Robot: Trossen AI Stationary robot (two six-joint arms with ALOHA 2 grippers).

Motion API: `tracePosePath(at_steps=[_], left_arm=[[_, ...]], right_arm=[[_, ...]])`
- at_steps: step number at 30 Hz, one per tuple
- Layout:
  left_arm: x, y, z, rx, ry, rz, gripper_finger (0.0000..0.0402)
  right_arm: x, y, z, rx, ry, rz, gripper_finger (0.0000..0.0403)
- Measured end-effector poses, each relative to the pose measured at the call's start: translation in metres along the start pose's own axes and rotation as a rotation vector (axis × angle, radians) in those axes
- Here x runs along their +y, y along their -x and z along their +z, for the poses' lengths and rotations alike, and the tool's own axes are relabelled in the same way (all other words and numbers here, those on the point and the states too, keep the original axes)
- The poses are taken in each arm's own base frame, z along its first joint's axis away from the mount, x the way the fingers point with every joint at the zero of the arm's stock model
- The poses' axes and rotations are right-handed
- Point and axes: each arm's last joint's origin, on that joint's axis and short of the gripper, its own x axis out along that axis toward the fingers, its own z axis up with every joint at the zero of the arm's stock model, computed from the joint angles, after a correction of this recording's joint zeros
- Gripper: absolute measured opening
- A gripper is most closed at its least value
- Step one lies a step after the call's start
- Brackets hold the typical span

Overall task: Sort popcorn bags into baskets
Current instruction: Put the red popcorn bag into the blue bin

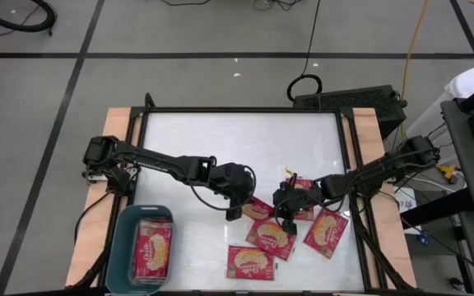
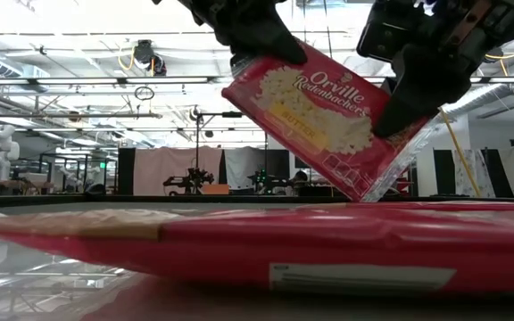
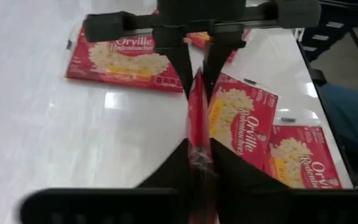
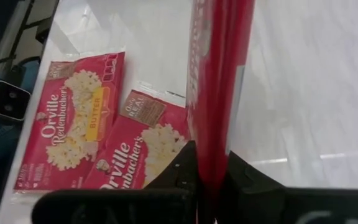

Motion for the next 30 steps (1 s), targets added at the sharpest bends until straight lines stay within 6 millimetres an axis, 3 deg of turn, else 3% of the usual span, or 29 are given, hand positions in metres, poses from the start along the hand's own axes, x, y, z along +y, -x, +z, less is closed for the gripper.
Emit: tracePosePath(at_steps=[2,8,18,25,30], left_arm=[[0.0,0.001,0.0,0.002,0.024,0.001,0.0017],[-0.012,0.027,0.001,0.005,0.122,0.09,0.0031],[-0.081,0.088,-0.02,-0.096,0.267,0.401,0.002],[-0.134,0.11,-0.04,-0.408,0.248,0.645,0.002],[-0.151,0.118,-0.045,-0.632,0.21,0.823,0.0021]], right_arm=[[0.0,0.0,0.0,-0.011,0.014,-0.022,0.0016],[-0.002,0.002,0.003,-0.069,0.044,-0.106,0.0062],[0.0,0.015,0.019,-0.266,0.179,-0.232,0.0165],[0.005,0.005,0.024,-0.471,0.208,-0.072,0.0198],[0.008,-0.009,0.033,-0.645,0.191,-0.02,0.02]])
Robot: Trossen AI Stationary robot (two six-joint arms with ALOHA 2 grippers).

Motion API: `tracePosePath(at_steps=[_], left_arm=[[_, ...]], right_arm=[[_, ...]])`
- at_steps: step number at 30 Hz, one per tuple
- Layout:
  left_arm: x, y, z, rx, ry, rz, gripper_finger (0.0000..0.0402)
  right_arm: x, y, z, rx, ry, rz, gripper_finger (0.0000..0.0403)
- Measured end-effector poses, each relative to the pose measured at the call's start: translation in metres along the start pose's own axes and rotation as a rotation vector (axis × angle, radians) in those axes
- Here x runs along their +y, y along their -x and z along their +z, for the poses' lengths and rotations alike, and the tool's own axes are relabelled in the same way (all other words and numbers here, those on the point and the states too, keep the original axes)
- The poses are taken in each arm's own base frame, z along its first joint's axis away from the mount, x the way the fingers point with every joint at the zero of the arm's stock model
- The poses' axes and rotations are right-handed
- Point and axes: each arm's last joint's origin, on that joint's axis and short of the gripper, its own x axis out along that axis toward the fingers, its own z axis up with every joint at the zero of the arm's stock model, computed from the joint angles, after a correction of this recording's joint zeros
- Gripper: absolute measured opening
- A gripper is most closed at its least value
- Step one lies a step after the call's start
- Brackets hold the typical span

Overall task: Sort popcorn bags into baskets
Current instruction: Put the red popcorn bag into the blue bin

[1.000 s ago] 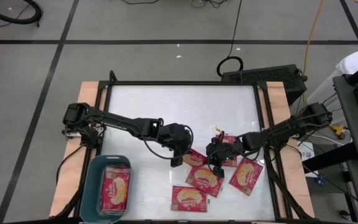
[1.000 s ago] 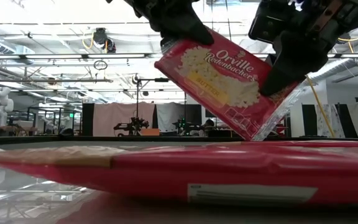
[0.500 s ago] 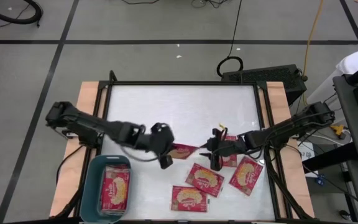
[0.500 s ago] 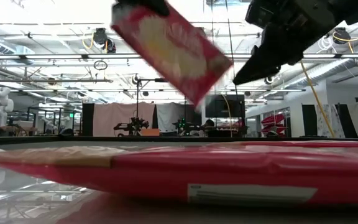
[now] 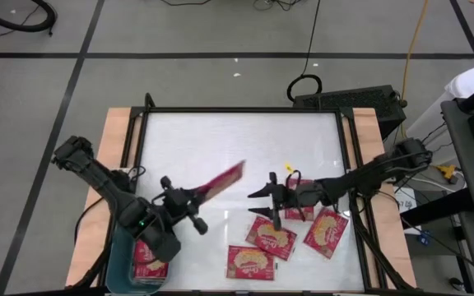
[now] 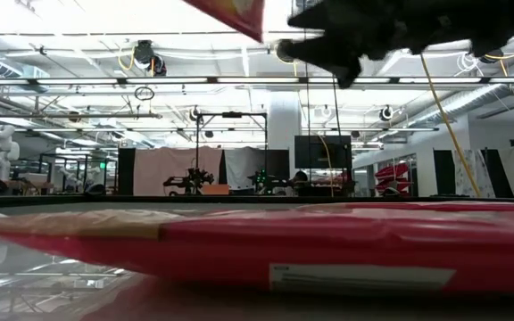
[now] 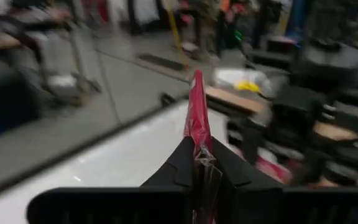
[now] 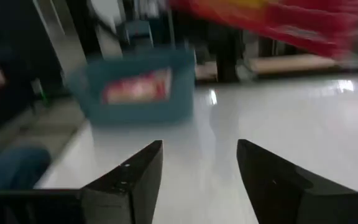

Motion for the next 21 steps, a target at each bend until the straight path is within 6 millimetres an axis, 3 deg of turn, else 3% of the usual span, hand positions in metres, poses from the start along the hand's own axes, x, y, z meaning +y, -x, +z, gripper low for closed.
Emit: tracePosePath(at_steps=[7,14,21], left_arm=[[-0.004,-0.012,0.011,-0.047,0.047,0.039,0.0036],[-0.014,-0.022,0.034,-0.092,0.006,0.011,0.0018],[-0.016,-0.032,0.045,-0.104,-0.014,-0.071,0.0032]], right_arm=[[-0.011,-0.013,0.009,-0.263,-0.06,0.002,0.0195],[-0.025,-0.024,0.023,-0.38,-0.072,-0.033,0.02],[-0.033,-0.027,0.038,-0.466,-0.051,0.011,0.0205]])
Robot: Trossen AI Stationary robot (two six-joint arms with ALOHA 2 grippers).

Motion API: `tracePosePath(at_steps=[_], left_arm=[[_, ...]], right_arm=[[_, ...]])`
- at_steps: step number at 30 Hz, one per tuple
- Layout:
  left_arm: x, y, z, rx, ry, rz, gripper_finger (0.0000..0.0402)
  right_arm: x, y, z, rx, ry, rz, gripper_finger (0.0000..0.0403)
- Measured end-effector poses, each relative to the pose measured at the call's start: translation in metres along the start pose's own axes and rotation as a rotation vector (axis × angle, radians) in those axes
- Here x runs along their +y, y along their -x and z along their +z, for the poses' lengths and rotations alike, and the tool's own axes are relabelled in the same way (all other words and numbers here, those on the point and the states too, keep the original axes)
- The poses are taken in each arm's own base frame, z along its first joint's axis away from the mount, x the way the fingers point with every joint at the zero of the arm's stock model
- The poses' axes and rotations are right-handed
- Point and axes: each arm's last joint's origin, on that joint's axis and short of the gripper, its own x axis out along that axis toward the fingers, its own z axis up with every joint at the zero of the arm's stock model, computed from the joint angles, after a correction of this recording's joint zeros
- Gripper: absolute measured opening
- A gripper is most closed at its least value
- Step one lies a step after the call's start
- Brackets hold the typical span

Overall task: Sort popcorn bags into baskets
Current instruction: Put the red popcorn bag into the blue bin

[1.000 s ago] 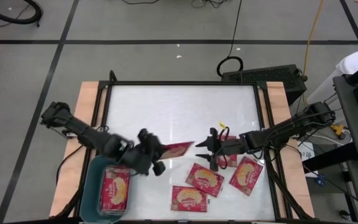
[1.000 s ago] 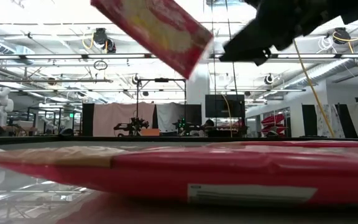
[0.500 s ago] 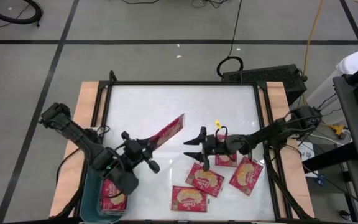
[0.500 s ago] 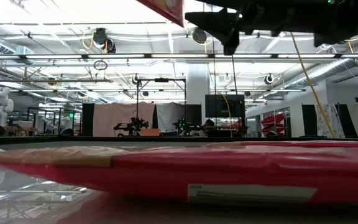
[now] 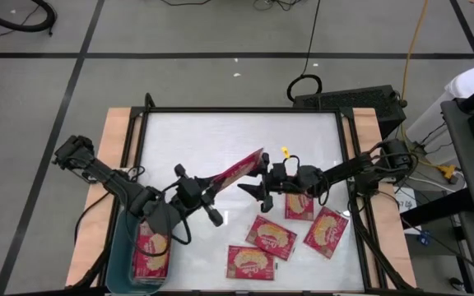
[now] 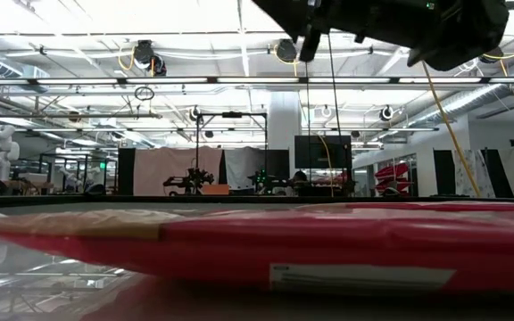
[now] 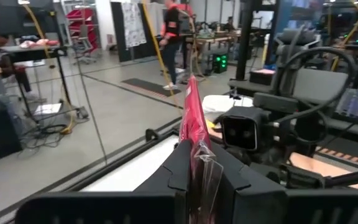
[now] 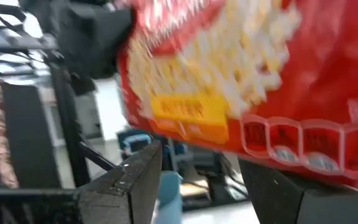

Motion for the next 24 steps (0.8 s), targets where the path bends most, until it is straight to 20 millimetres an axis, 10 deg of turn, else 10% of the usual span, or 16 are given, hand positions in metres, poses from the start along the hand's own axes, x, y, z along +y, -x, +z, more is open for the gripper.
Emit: tracePosePath(at_steps=[8,17,24], left_arm=[[0.0,-0.002,0.002,0.0,-0.043,-0.03,0.0021],[-0.004,0.005,-0.001,0.011,-0.152,-0.071,0.0069],[0.013,0.03,0.013,0.047,-0.096,-0.179,0.0108]], right_arm=[[0.001,0.0,0.009,-0.08,0.03,0.109,0.0174],[0.003,0.001,0.012,-0.11,0.047,0.13,0.0016],[0.002,0.0,0.005,-0.03,0.013,0.121,0.0011]])
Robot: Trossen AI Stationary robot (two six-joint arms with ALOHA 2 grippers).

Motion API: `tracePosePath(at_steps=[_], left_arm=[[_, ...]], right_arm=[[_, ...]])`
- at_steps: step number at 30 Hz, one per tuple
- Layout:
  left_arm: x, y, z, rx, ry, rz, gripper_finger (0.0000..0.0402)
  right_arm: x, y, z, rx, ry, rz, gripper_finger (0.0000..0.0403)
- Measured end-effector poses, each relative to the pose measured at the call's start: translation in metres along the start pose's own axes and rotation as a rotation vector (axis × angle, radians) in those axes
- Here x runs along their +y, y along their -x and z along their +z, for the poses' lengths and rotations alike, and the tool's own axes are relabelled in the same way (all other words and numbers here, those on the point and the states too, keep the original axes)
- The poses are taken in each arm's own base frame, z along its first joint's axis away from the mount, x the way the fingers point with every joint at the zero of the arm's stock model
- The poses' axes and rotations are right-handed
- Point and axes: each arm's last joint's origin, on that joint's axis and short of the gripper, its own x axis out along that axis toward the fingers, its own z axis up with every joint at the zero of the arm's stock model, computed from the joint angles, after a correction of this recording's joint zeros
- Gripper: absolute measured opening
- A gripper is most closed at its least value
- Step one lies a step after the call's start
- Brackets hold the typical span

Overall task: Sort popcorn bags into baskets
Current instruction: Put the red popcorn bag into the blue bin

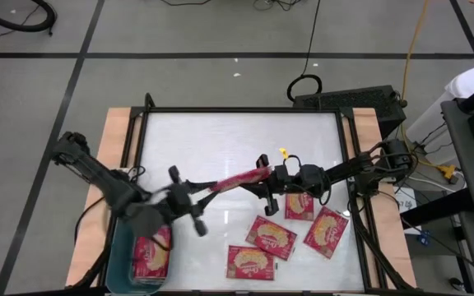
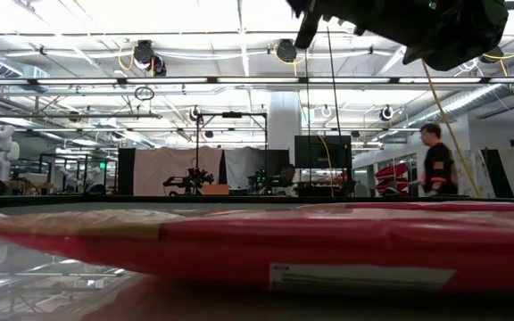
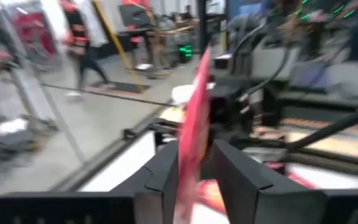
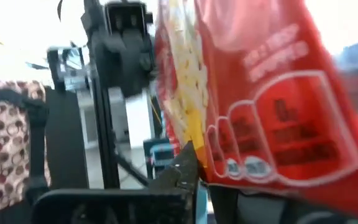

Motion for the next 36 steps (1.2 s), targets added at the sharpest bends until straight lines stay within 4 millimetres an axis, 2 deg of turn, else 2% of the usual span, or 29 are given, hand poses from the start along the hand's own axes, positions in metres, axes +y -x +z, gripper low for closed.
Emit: tracePosePath(at_steps=[4,9,15,19,23,30,33,36], left_arm=[[0.016,0.011,0.0,0.074,0.053,-0.057,0.0145],[0.029,-0.002,-0.012,0.22,0.091,-0.104,0.0188],[0.028,-0.045,-0.04,0.433,0.101,-0.167,0.0227],[0.026,-0.069,-0.056,0.519,0.101,-0.188,0.0235],[0.025,-0.077,-0.063,0.555,0.083,-0.207,0.0204],[0.02,-0.072,-0.063,0.568,0.093,-0.242,0.0082],[0.018,-0.069,-0.064,0.58,0.091,-0.268,0.003],[0.014,-0.064,-0.064,0.585,0.096,-0.28,0.0018]], right_arm=[[0.001,0.001,-0.012,0.13,-0.054,0.023,0.0004],[0.006,0.005,-0.031,0.314,-0.096,0.009,0.0002],[0.013,0.009,-0.04,0.408,-0.131,0.009,0.0001],[0.017,0.009,-0.041,0.42,-0.132,0.019,0.0001],[0.017,0.011,-0.044,0.452,-0.132,0.015,0.0],[0.017,0.013,-0.048,0.5,-0.128,0.004,0.0001],[0.017,0.013,-0.046,0.5,-0.128,0.004,0.0015],[0.017,0.013,-0.042,0.502,-0.122,0.007,0.0039]])
